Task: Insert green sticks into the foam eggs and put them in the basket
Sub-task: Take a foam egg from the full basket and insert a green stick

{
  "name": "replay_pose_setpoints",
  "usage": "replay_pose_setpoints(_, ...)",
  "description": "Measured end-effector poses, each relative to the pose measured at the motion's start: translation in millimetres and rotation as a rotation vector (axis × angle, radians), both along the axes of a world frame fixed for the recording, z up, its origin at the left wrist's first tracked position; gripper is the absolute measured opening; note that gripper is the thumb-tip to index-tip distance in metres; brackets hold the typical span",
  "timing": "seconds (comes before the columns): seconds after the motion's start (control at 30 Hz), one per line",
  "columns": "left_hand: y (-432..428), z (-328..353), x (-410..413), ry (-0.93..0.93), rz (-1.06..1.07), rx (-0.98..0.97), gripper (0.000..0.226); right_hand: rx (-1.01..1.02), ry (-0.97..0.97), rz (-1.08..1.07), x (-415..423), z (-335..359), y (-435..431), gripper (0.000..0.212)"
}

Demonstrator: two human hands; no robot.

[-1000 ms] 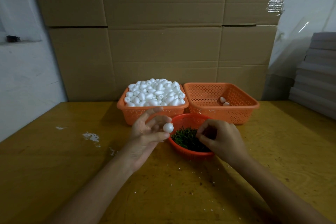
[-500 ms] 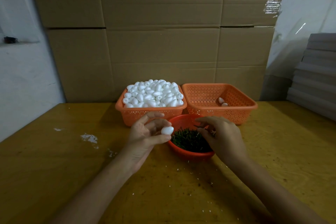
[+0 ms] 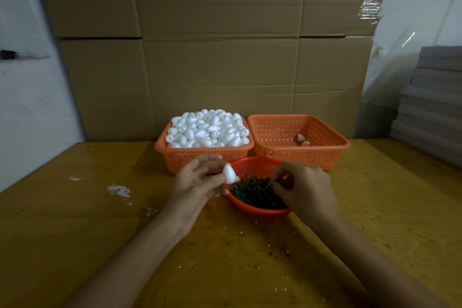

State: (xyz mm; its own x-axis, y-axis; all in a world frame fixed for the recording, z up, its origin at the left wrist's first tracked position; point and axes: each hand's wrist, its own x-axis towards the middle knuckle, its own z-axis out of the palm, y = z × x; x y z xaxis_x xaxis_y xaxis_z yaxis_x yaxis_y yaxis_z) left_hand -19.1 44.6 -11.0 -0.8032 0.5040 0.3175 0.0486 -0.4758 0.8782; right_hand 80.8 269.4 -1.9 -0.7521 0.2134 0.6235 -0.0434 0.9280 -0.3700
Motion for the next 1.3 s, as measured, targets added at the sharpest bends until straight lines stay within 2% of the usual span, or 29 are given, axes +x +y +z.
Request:
replay_pose_setpoints(0.17,0.8,-1.1,-1.0,-0.009,-0.028,0.017,0.039,0.025,0.054,0.041,0.0,0.5,-2.8,0.025)
replay_pose_setpoints(0.37,2.3,-2.0,0.2,-0.039,-0.028,0.028,0.028,-0.003,0.081,0.112,-1.5,-2.0,-5.3,0.013)
replay_pose_setpoints(0.6,3.4,-3.2,1.2,-0.044,-0.031,0.040,0.025,-0.046,0.156,0.249,-0.4,-0.3,-13.9,0.004)
replay_pose_setpoints(0.8,4.7,-4.4,1.5,-0.056,-0.035,0.027,0.025,-0.219,0.141,0.409,2.6,1.6,-20.1,0.009)
replay_pose_setpoints(1.03,6.7,-3.0,1.8,-0.061,-0.018,0.017,0.025,-0.204,0.128,0.487,1.7,-1.5,-20.8,0.010)
replay_pose_setpoints(1.3,6.7,-5.0,-0.4,-0.060,-0.025,0.026,0.020,-0.195,0.132,0.477,-0.9,-5.2,-20.3,0.013)
